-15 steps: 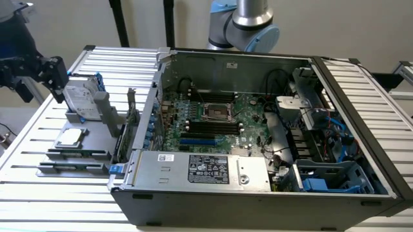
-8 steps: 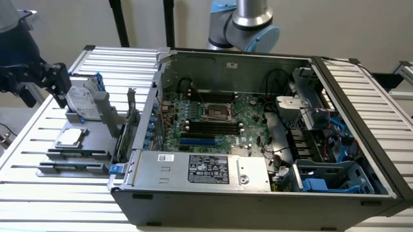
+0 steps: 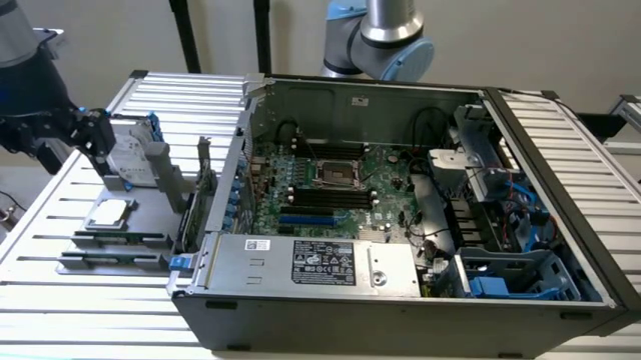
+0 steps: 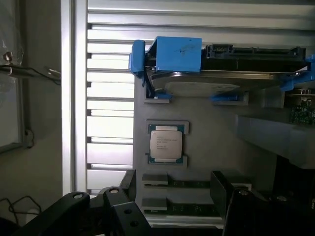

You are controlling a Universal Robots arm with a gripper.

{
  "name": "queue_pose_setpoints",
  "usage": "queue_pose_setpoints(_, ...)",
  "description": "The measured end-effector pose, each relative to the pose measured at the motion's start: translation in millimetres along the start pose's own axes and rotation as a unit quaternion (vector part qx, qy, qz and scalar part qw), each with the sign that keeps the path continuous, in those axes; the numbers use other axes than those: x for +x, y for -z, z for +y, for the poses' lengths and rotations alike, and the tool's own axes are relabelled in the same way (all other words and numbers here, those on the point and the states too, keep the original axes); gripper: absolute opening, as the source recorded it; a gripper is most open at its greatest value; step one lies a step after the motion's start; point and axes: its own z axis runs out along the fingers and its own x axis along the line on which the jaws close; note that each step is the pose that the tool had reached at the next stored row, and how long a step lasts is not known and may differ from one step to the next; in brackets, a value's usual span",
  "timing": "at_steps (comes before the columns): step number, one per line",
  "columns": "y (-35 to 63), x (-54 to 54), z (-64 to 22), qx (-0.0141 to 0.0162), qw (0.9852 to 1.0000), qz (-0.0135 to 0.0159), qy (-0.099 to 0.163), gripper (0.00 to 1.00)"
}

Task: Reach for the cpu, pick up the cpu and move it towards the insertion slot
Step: 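Pick up the cpu and move it towards the insertion slot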

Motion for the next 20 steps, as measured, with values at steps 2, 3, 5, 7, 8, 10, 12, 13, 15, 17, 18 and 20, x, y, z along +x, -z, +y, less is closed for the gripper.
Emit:
queue_pose_setpoints(2,-3.6,-0.4,-0.4,0.0000,1.0000,0.0000,0.000,0.71)
queue_pose_setpoints(3,-5.3,-0.6,-0.6,0.0000,1.0000,0.0001,0.000,0.71)
queue_pose_setpoints(5,-9.0,-0.9,-1.0,0.0000,1.0000,0.0000,0.000,0.71)
queue_pose_setpoints(7,-12.7,-1.3,-1.4,0.0000,1.0000,0.0000,0.000,0.71)
queue_pose_setpoints(8,-14.5,-1.5,-1.7,0.0000,1.0000,0.0000,0.000,0.71)
queue_pose_setpoints(10,-18.1,-1.9,-2.1,0.0000,1.0000,0.0001,0.000,0.71)
queue_pose_setpoints(12,-21.7,-2.3,-2.5,0.0000,1.0000,0.0000,0.000,0.71)
queue_pose_setpoints(13,-23.5,-2.5,-2.7,0.0000,1.0000,0.0000,0.000,0.71)
queue_pose_setpoints(15,-27.2,-2.9,-3.1,0.0000,1.0000,0.0000,0.000,0.71)
queue_pose_setpoints(17,-30.8,-3.4,-3.5,0.0000,1.0000,0.0001,0.000,0.71)
queue_pose_setpoints(18,-32.7,-3.6,-3.7,0.0000,1.0000,0.0000,0.000,0.71)
queue_pose_setpoints(20,-36.3,-3.9,-4.1,0.0000,1.0000,0.0000,0.000,0.71)
